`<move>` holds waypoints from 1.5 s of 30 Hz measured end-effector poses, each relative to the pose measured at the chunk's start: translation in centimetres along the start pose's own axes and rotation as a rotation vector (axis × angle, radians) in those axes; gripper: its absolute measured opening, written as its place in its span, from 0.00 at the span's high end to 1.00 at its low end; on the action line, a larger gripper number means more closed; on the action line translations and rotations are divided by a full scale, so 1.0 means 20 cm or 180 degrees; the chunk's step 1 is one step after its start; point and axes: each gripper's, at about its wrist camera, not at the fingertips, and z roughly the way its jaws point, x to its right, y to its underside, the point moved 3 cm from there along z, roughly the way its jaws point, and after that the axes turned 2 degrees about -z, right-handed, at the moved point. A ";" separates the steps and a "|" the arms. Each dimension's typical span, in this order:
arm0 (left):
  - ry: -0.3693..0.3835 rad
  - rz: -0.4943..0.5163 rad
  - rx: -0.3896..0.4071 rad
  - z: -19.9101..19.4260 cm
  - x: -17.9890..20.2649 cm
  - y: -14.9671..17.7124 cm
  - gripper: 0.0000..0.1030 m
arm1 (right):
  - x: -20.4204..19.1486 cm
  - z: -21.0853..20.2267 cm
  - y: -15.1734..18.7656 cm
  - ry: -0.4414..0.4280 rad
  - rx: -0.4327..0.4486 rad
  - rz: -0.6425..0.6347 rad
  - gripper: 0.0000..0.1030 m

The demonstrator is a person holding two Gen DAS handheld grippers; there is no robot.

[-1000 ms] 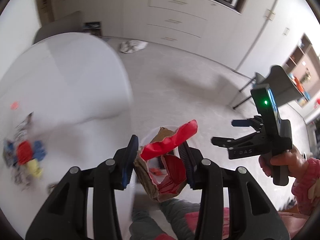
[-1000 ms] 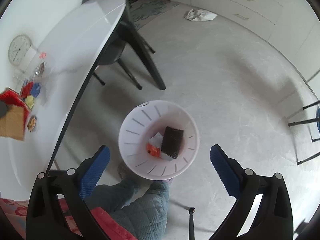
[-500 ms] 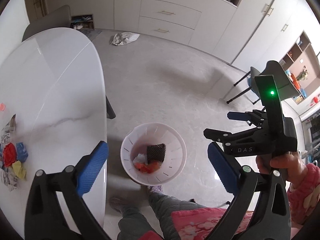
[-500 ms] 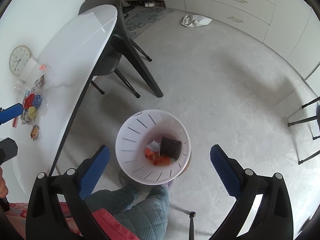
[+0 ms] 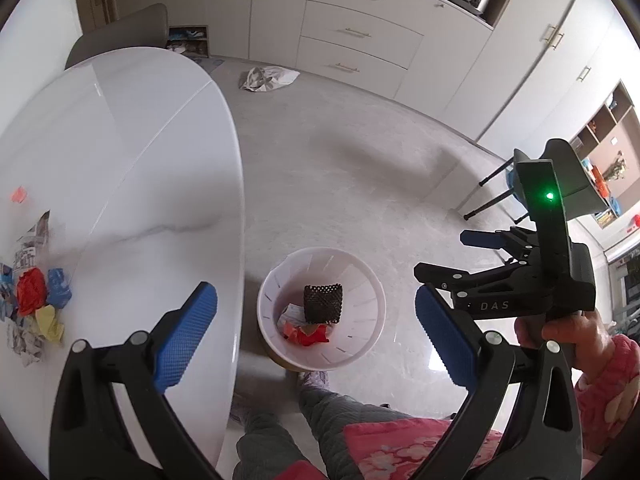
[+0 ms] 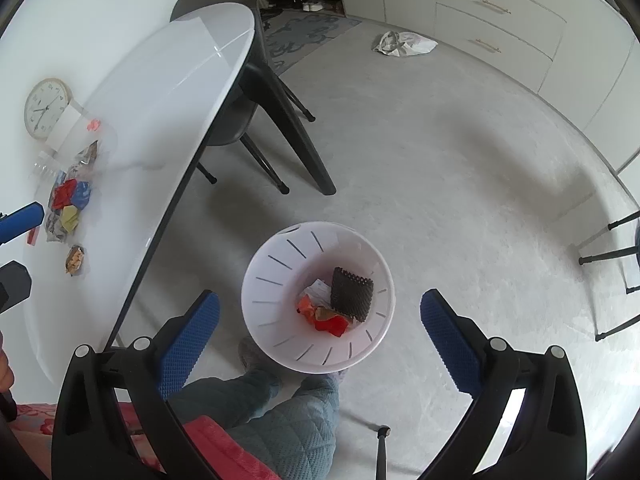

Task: Collect trash
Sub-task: 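Grasp the brown-and-white snack box with the left tool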

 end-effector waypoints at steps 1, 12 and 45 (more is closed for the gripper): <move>-0.0022 -0.0014 0.0000 -0.01 -0.01 0.00 0.08 | -0.02 0.00 -0.01 0.0002 0.0006 -0.0020 0.03; -0.0557 -0.0497 0.0009 -0.16 -0.53 0.21 0.08 | -0.51 0.05 -0.17 -0.0247 0.0081 -0.0426 0.03; 0.0281 0.2549 -0.0494 0.10 -0.98 0.55 0.26 | -1.19 0.13 -0.11 -0.0222 -0.0105 -0.0258 0.03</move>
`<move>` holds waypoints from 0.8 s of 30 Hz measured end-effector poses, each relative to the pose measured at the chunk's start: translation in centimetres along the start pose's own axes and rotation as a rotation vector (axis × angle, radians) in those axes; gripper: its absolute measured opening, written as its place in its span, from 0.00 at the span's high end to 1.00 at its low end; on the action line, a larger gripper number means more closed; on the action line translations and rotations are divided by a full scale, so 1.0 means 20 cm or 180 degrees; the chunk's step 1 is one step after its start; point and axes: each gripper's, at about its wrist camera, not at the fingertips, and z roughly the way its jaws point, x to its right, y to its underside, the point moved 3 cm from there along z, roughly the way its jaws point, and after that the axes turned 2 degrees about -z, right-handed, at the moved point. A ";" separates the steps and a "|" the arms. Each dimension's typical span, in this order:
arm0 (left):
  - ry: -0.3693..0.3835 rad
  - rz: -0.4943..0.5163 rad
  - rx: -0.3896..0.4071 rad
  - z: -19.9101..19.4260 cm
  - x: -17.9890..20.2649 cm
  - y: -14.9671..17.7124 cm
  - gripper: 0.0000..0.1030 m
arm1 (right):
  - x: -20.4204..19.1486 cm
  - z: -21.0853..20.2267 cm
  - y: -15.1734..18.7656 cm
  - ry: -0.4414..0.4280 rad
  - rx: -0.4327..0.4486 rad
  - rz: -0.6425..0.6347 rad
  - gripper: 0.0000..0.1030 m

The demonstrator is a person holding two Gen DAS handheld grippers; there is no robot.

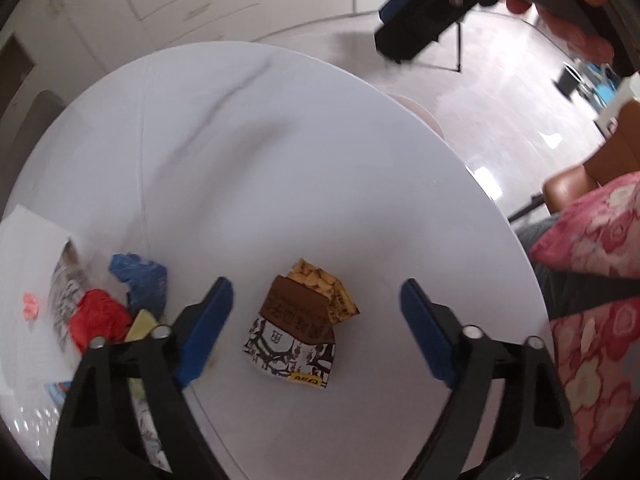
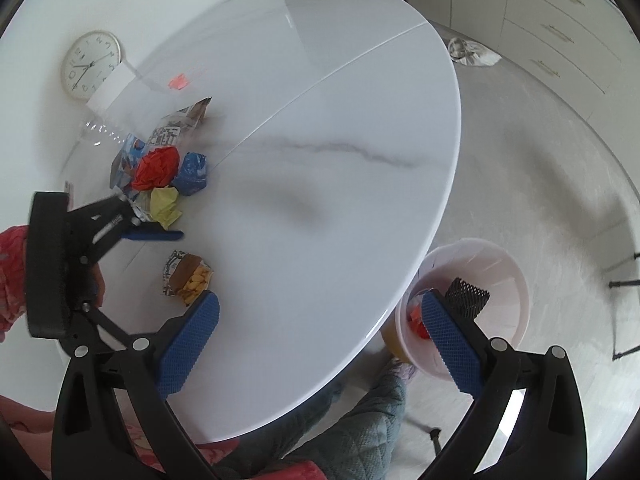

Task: Collect trash
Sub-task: 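Grasp the brown-and-white snack box with the left tool, then grasp the blue glove with the right tool while the left tool holds the snack box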

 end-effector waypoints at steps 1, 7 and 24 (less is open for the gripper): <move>0.0017 0.0018 -0.0007 0.01 0.00 0.00 0.27 | 0.00 0.00 0.00 0.0000 0.0003 0.0015 0.03; 0.0215 -0.0051 -0.0007 0.03 -0.05 0.01 0.51 | -0.04 -0.02 -0.01 0.0049 0.0041 0.0015 0.03; -0.0283 -0.1958 0.0338 -0.36 -0.24 0.29 0.70 | -0.56 0.37 -0.47 -0.0369 0.0032 -0.0780 0.12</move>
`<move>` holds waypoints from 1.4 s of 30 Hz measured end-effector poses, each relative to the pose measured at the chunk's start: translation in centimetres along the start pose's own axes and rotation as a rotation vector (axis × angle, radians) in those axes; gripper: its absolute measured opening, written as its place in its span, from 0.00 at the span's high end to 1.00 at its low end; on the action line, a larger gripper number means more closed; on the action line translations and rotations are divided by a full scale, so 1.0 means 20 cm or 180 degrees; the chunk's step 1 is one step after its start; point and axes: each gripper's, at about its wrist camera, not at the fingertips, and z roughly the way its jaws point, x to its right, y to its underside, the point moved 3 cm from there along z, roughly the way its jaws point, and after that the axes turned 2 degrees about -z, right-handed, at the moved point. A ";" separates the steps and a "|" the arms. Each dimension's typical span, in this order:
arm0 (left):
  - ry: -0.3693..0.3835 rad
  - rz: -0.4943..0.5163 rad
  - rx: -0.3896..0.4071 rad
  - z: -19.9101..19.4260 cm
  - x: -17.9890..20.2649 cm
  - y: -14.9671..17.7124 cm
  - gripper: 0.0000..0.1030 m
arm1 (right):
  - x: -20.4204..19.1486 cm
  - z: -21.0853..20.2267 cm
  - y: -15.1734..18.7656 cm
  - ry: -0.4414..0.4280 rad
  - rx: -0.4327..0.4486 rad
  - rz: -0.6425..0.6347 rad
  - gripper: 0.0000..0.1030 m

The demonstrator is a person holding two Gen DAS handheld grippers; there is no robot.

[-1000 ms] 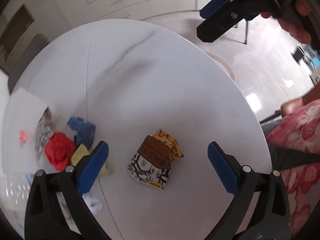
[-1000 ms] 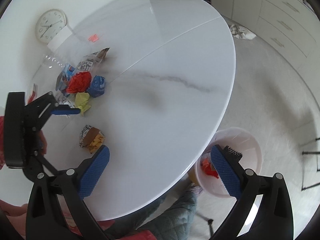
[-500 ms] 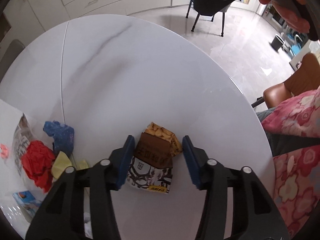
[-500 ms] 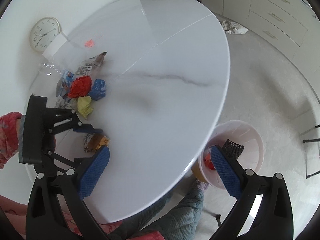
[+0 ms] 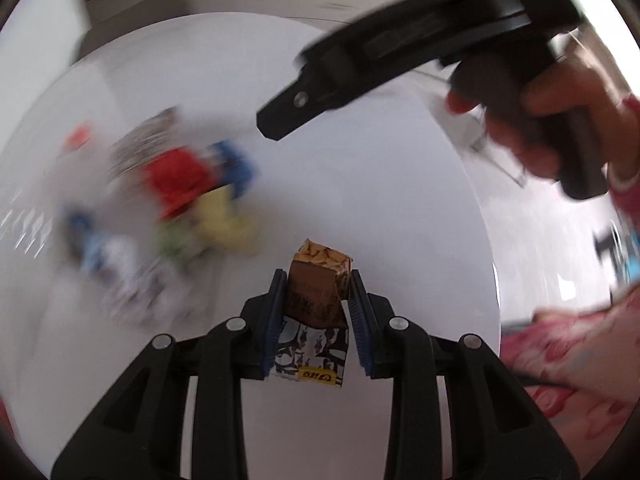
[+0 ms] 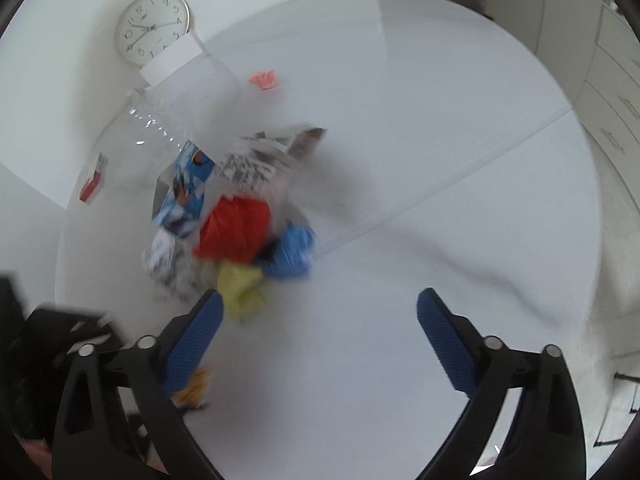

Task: Collect trash
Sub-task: 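Grasp the blue glove with the right tool while the left tool holds the snack box, then carry both items over the wastebasket and open both tools to drop them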

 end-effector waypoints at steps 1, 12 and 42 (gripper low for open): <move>-0.0067 -0.0142 0.0015 -0.03 -0.03 0.01 0.70 | -0.01 0.06 -0.05 0.0040 -0.0053 0.0044 0.16; -0.0511 -0.1055 0.0159 -0.20 -0.22 0.16 0.70 | -0.03 0.29 -0.07 0.0091 -0.0520 0.0485 0.73; 0.0001 -0.0350 0.0320 -0.02 0.78 -0.46 0.70 | 1.03 -0.59 0.84 0.0813 -0.0104 0.0840 0.02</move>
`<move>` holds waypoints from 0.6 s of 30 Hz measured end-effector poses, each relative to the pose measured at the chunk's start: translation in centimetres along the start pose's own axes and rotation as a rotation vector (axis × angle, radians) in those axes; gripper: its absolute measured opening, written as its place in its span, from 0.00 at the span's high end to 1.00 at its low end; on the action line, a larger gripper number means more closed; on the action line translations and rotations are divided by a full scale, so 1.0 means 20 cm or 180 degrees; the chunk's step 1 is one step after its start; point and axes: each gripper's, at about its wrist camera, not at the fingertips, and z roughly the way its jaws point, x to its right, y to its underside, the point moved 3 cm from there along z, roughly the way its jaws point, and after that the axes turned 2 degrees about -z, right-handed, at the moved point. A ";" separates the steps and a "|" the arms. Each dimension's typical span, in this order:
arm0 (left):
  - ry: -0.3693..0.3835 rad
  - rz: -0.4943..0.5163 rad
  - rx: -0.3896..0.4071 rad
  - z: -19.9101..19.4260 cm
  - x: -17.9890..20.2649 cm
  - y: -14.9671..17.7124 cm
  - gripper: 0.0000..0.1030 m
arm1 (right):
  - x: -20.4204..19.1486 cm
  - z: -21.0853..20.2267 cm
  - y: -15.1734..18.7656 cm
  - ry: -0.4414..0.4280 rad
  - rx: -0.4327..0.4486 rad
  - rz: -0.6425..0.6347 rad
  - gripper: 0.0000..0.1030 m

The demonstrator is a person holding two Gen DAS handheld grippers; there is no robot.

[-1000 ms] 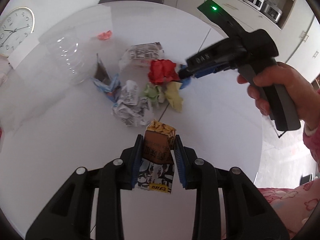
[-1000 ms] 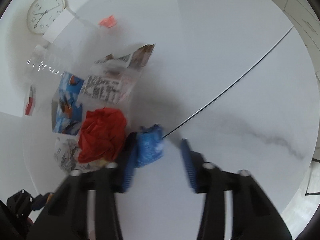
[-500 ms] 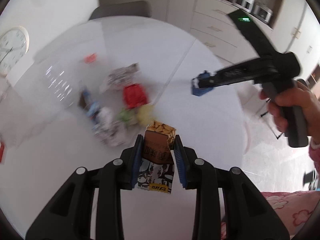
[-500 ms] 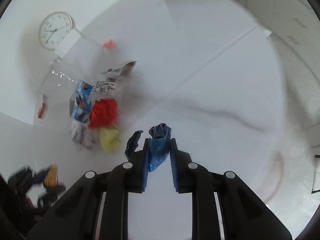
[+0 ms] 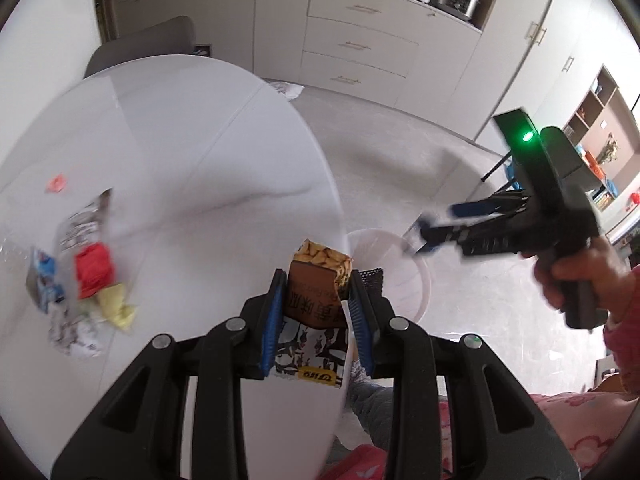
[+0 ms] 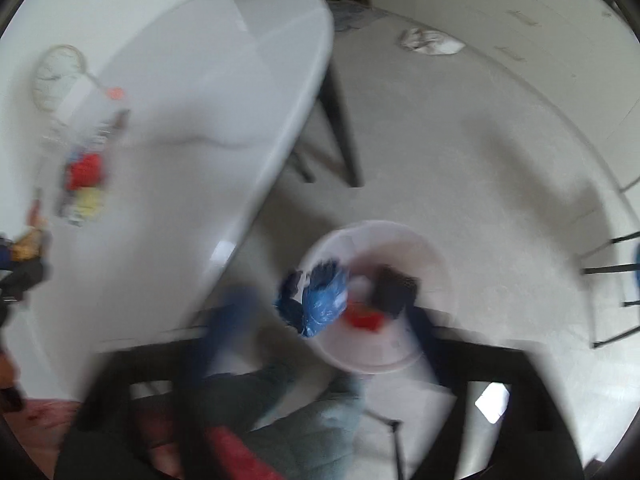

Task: Collect trash
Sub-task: 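Carry both items over the wastebasket and open both tools to drop them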

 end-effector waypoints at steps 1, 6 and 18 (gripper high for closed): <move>0.0004 0.0008 -0.0019 0.01 0.03 -0.01 0.70 | 0.02 0.00 0.01 0.0159 0.0071 -0.0040 0.02; 0.0006 0.0073 -0.0110 0.11 0.23 -0.06 0.70 | 0.15 0.02 0.06 0.0186 -0.0031 -0.0180 0.02; 0.0300 0.0115 -0.0328 0.34 0.52 -0.19 0.55 | 0.37 -0.07 0.11 0.0094 0.0044 -0.0046 0.02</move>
